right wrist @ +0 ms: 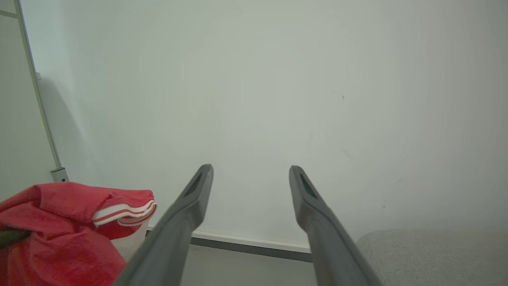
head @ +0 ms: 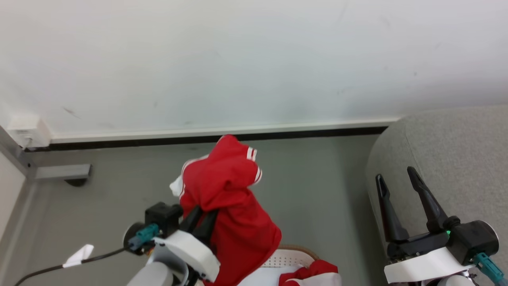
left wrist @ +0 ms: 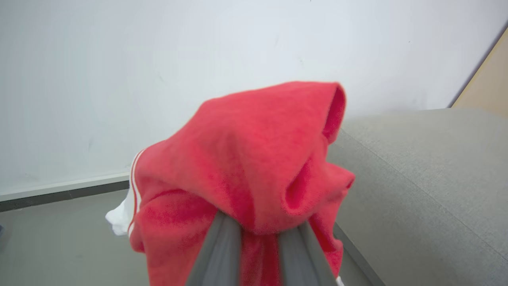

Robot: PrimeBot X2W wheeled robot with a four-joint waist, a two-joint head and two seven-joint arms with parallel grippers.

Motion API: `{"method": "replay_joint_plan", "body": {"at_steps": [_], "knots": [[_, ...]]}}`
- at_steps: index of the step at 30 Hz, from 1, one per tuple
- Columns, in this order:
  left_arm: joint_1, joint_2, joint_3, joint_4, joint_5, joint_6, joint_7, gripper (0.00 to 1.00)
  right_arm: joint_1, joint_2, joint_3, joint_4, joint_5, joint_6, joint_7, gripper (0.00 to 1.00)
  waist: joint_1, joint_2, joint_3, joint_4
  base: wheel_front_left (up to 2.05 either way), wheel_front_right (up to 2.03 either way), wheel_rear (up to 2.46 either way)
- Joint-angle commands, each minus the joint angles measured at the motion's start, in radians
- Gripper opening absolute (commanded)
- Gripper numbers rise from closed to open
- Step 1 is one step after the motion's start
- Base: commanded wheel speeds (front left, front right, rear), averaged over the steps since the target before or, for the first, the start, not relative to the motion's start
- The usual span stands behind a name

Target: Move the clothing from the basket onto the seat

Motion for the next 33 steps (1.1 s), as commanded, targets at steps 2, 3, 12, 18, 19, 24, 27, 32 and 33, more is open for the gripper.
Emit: {"method": "replay_joint_plan", "body": {"at_steps": [2, 3, 12, 18, 19, 24, 27, 32, 33], "knots": [[0.001, 0.011, 0.015, -0.077, -0.01, 0.015, 0.01, 0.0, 0.018, -0.006, 0.009, 0.002, 0.008, -0.002, 0.001, 1.0, 0.0002, 0.0, -0.029, 0.022, 0.0, 0.0, 0.0], [-0.008, 0.013, 0.019, -0.11, -0.01, 0.022, 0.018, 0.0, 0.021, -0.007, 0.012, 0.004, 0.01, -0.002, 0.001, 1.0, 0.0002, 0.0, -0.034, 0.026, 0.0, 0.0, 0.0], [-0.061, 0.034, 0.044, -0.328, -0.019, 0.069, 0.09, 0.0, 0.032, -0.005, 0.051, 0.016, 0.022, -0.002, 0.001, 1.0, 0.0002, 0.0, -0.056, 0.042, 0.0, 0.0, 0.0], [-0.07, 0.043, 0.046, -0.398, -0.02, 0.087, 0.126, 0.0, 0.037, -0.001, 0.064, 0.016, 0.025, -0.002, 0.001, 1.0, 0.0002, 0.0, -0.056, 0.045, 0.0, 0.0, 0.0], [-0.07, 0.045, 0.047, -0.403, -0.019, 0.089, 0.128, 0.0, 0.035, -0.001, 0.067, 0.015, 0.025, -0.002, 0.001, 1.0, 0.0002, 0.0, -0.055, 0.045, 0.0, 0.0, 0.0], [-0.064, 0.038, 0.04, -0.407, -0.022, 0.091, 0.126, 0.0, 0.03, -0.013, 0.094, 0.013, 0.032, -0.002, 0.001, 1.0, 0.0002, 0.0, -0.053, 0.051, 0.0, 0.0, 0.0], [-0.059, 0.034, 0.032, -0.394, -0.026, 0.087, 0.121, 0.0, 0.018, -0.032, 0.146, 0.008, 0.045, -0.002, 0.001, 1.0, 0.0002, 0.0, -0.054, 0.056, 0.0, 0.0, 0.0], [-0.052, 0.024, 0.013, -0.367, -0.027, 0.076, 0.117, 0.0, -0.014, -0.068, 0.289, 0.025, 0.079, -0.002, 0.002, 1.0, 0.0002, 0.0, -0.058, 0.071, 0.0, 0.0, 0.0], [-0.051, 0.021, 0.007, -0.361, -0.027, 0.075, 0.116, 0.0, -0.022, -0.075, 0.321, 0.034, 0.088, -0.002, 0.003, 1.0, 0.0002, 0.0, -0.06, 0.076, 0.0, 0.0, 0.0]]}}
